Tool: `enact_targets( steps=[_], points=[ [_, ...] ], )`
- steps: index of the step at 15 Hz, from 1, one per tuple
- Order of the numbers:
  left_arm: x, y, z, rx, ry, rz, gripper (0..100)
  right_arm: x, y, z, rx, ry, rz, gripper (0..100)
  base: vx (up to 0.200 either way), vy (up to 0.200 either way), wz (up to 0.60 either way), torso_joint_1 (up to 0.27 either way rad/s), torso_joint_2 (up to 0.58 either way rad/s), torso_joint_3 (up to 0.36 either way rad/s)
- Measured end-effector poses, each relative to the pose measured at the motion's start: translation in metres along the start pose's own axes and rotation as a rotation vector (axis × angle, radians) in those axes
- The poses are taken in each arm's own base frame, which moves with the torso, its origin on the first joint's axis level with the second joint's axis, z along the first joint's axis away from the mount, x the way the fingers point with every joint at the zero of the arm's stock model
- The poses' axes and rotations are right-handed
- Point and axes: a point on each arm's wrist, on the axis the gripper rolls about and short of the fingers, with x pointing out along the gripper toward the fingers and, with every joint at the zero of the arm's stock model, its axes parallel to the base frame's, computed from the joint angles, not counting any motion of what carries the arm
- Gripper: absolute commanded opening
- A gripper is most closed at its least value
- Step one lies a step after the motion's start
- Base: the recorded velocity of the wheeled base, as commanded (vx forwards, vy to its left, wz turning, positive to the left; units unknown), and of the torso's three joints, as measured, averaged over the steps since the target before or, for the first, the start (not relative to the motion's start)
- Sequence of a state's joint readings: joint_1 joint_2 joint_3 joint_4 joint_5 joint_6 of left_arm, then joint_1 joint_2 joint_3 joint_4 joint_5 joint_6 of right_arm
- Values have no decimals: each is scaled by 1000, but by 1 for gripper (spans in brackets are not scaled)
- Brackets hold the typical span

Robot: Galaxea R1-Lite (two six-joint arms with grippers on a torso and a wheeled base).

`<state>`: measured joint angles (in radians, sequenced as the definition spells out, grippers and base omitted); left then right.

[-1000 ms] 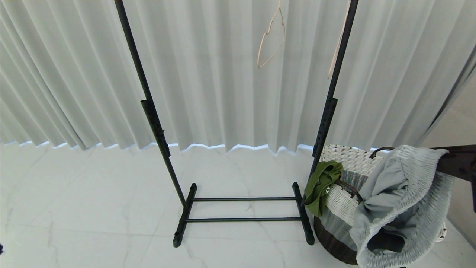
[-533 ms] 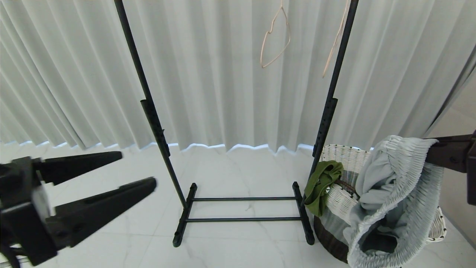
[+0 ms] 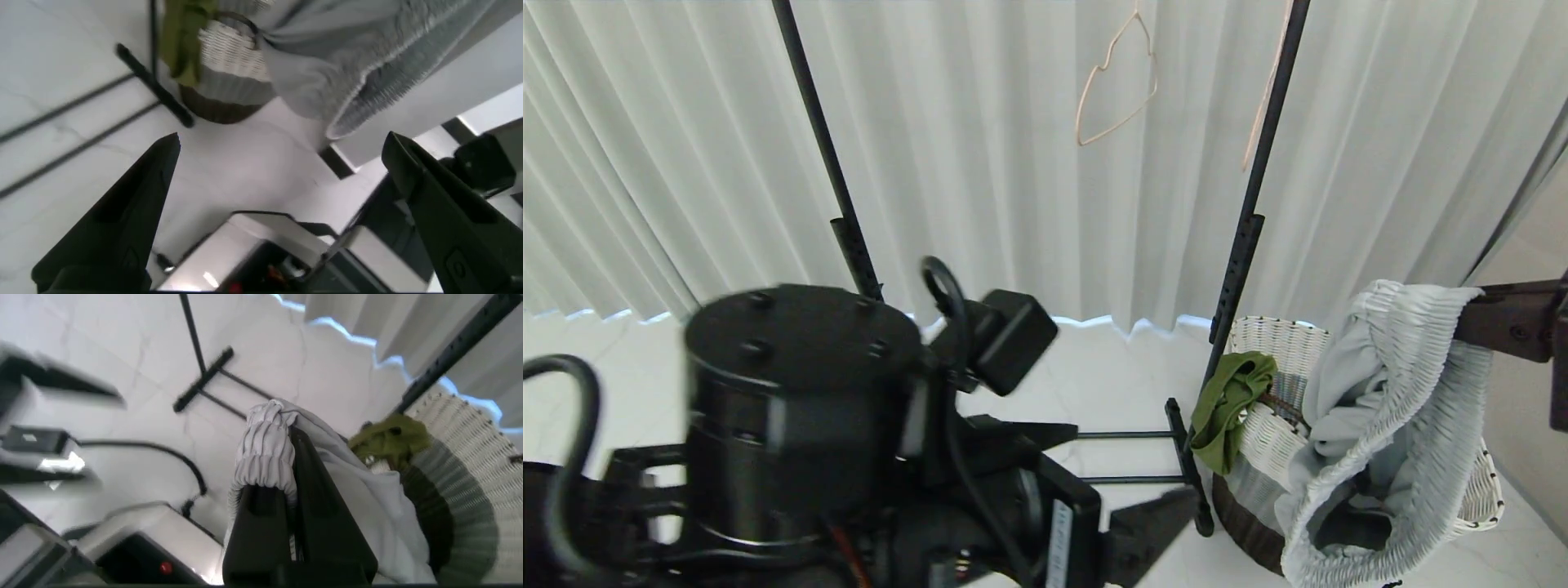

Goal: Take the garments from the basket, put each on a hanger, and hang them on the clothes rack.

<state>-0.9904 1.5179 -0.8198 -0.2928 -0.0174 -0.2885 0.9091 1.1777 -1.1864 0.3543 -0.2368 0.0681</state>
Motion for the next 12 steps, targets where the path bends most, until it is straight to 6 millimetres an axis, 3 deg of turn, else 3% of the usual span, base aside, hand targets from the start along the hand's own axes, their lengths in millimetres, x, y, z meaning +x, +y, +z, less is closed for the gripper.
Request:
enact_targets(
  steps=[5,8,12],
  points=[
    [87,-28,-33,-11,68,-15,100,5,5,4,33,-22,24,0,0,0,0,0,0,0],
    [126,-20,-46,-101,78,35,100,4,5,4,57,-23,26,0,0,0,0,0,0,0],
    [157,0,-62,-143,69,107,100,3,5,4,72,-27,27,0,0,0,0,0,0,0]
  ],
)
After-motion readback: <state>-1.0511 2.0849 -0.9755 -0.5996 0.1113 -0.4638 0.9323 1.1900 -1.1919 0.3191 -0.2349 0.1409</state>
